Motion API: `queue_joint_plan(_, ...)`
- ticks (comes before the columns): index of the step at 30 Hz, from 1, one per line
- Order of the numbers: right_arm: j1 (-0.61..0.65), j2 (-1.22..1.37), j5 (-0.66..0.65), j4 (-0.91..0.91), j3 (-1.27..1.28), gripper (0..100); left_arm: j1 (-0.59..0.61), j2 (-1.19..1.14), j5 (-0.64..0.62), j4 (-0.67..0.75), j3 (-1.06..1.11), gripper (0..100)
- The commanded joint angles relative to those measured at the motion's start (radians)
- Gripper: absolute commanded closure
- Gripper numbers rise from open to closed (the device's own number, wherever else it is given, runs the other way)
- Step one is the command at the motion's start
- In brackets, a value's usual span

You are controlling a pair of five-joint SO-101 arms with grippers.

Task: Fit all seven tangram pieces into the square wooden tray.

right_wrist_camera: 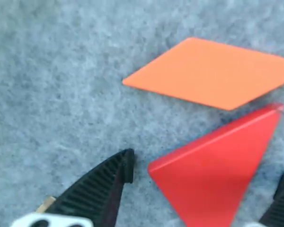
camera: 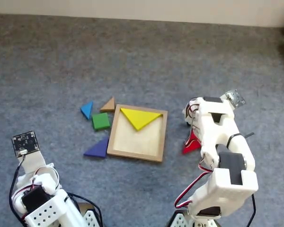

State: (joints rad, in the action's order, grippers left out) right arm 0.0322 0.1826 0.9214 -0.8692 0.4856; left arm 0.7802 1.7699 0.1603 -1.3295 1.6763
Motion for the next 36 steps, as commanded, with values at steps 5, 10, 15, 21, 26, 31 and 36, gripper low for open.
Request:
queue_joint_plan(5,-0.036,0.01,0.008,-0.012,-0.008,56.7,0.01,0.061,0.0,-0.009,0.021,99)
queue_joint_plan(10,-0.065,0.008,0.029,-0.012,-0.01,56.7,0.01,0.061,0.0,-0.009,0.021,99)
queue_joint_plan(15,-0.071,0.008,0.034,-0.012,-0.01,56.7,0.012,0.061,0.0,-0.009,0.021,99)
queue_joint_plan(21,-0.071,0.008,0.037,-0.012,-0.002,57.8,0.012,0.061,0.0,-0.009,0.021,99)
queue_joint_plan(26,-0.071,0.008,0.034,-0.013,-0.007,71.1,0.01,0.061,0.0,-0.009,0.021,99)
queue_joint_plan(31,-0.071,0.007,0.032,-0.019,-0.008,73.5,0.008,0.061,0.0,-0.009,0.021,99)
queue_joint_plan(36,-0.062,-0.028,-0.021,-0.107,-0.03,73.8,0.012,0.061,0.0,-0.009,0.021,99)
